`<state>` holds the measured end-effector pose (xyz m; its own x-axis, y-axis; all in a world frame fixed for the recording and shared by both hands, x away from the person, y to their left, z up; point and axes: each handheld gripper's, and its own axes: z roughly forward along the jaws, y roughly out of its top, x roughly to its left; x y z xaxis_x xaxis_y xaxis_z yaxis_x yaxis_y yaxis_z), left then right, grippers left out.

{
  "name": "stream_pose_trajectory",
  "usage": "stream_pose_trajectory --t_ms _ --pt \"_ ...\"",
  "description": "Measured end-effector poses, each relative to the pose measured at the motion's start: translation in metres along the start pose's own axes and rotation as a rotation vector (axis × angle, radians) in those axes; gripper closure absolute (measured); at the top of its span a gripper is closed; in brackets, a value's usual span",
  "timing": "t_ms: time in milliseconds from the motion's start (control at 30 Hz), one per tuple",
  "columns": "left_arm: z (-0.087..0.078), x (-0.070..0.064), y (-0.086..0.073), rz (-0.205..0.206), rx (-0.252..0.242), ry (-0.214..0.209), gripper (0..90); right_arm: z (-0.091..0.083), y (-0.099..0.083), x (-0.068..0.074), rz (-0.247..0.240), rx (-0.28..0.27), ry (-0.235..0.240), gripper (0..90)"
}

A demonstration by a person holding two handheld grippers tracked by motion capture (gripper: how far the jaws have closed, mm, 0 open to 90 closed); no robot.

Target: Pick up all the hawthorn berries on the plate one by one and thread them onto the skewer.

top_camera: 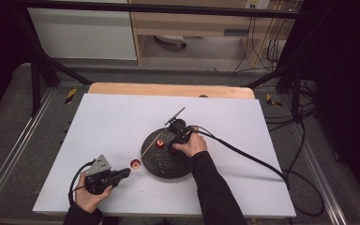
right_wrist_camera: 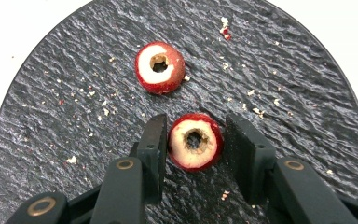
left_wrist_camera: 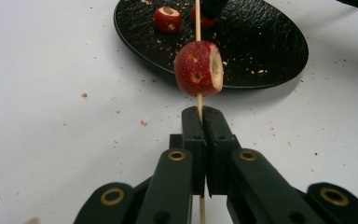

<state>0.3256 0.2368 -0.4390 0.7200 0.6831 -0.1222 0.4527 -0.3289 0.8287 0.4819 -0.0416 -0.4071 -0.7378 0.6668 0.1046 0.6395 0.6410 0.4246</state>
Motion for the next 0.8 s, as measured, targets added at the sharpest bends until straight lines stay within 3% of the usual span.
stream_pose_trajectory --t_ms 300,800 --pt "0.0 0.0 0.0 0.001 0.002 -0.001 88.0 0.0 0.001 -0.001 0.031 0.015 0.005 61.1" --pt "0.001 -0.003 0.001 0.007 0.0 0.004 88.0 -0.027 -0.004 0.006 0.067 -0.066 0.041 61.5"
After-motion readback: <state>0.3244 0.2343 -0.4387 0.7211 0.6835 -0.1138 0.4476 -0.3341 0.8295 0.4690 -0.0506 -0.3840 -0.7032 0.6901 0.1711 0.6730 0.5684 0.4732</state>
